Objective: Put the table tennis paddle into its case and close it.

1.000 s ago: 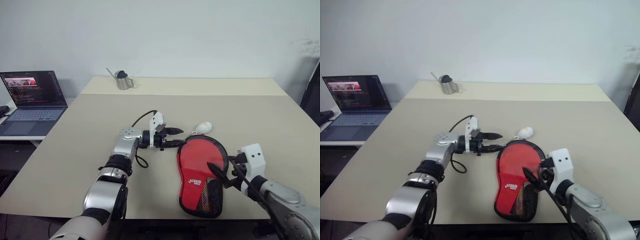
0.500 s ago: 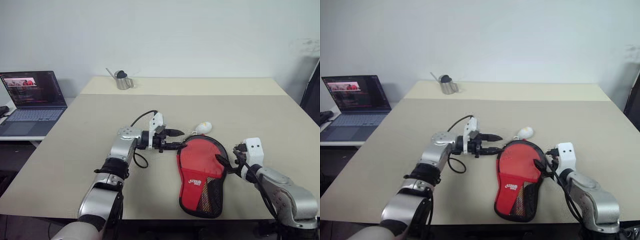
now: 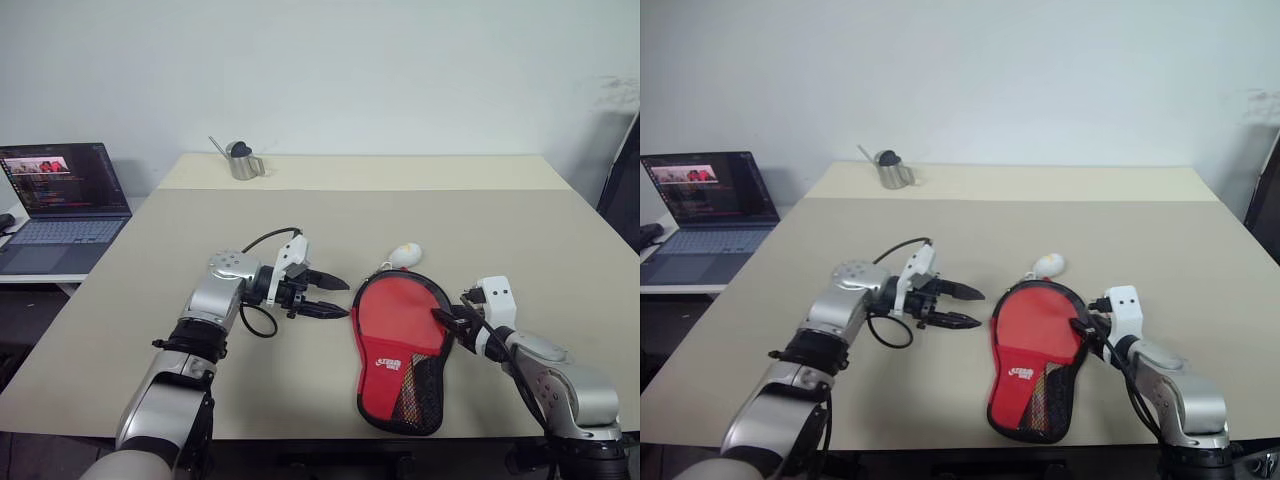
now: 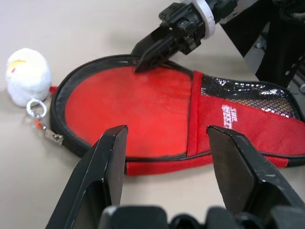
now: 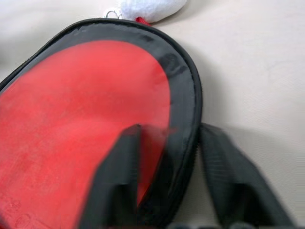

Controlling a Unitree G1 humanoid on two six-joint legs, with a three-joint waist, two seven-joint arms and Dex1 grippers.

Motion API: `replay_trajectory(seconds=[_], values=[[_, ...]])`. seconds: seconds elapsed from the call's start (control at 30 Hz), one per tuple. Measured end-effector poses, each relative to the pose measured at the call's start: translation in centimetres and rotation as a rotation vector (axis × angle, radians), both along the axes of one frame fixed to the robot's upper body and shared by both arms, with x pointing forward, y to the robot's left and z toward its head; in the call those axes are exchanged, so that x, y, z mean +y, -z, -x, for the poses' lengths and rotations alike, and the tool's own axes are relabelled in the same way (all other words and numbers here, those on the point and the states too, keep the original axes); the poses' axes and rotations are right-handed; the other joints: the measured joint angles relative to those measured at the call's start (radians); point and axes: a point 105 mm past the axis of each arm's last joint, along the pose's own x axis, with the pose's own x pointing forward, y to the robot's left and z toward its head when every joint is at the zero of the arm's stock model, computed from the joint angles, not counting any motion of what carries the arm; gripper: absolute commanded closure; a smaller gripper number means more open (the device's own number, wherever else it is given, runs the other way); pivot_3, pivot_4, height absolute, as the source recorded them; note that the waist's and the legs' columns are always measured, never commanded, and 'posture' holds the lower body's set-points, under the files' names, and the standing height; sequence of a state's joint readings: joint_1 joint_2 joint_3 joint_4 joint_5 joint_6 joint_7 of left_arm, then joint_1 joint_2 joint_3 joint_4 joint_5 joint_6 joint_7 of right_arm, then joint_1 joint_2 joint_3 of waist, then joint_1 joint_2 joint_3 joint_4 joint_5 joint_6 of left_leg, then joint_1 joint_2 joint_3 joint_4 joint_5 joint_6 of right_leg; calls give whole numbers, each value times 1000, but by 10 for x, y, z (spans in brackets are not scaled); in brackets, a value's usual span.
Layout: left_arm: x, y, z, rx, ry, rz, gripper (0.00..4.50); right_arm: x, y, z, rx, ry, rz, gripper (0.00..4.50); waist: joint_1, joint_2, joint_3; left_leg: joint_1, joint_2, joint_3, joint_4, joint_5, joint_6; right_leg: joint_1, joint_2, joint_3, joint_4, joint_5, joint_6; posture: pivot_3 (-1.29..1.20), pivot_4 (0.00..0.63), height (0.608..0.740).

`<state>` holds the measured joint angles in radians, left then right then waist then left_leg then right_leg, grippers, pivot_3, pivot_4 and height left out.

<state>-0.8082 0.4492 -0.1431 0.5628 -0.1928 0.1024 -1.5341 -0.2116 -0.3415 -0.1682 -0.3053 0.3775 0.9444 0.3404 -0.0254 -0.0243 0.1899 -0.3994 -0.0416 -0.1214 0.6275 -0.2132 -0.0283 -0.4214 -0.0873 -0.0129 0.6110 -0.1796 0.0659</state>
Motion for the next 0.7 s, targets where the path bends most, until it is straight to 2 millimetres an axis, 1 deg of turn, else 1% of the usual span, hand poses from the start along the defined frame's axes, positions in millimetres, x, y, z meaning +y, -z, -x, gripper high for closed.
replay_trajectory(seconds=[0.03, 0.07, 0.1, 0.23, 0.47, 0.7], values=[[1, 0, 0, -1, -1, 0, 1628, 1, 0, 0, 1, -1, -3, 3976, -1, 0, 0, 0, 0, 0, 0, 0, 0, 0, 0, 0, 0, 0, 0, 0, 150, 740], [1, 0, 0, -2, -1, -1, 1628, 2, 0, 0, 0, -5, -8, 4351, -1, 0, 0, 0, 0, 0, 0, 0, 0, 0, 0, 0, 0, 0, 0, 0, 150, 740], [2, 0, 0, -3, -2, -4, 1628, 4, 0, 1, 1, -13, -16, 4455, -2, 0, 0, 0, 0, 0, 0, 0, 0, 0, 0, 0, 0, 0, 0, 0, 150, 740], [2, 0, 0, -1, 2, -12, 1628, 9, 0, 4, 2, -33, -17, 4455, -5, 0, 0, 0, 1, 0, 0, 0, 0, 0, 0, 0, 0, 0, 0, 0, 150, 740], [4, 1, 0, 1, 2, -25, 1628, 22, 2, 18, 12, -85, -19, 4455, -6, 0, 0, 0, 1, 0, -1, 0, 0, 0, 1, 0, 0, 0, 0, 0, 150, 740], [4, 2, 0, 2, 2, -26, 1628, 22, 3, 24, 22, -104, -5, 4455, -5, 0, 0, 0, 1, 0, -1, 0, 0, 0, 1, 0, 0, 0, -1, 0, 150, 740]])
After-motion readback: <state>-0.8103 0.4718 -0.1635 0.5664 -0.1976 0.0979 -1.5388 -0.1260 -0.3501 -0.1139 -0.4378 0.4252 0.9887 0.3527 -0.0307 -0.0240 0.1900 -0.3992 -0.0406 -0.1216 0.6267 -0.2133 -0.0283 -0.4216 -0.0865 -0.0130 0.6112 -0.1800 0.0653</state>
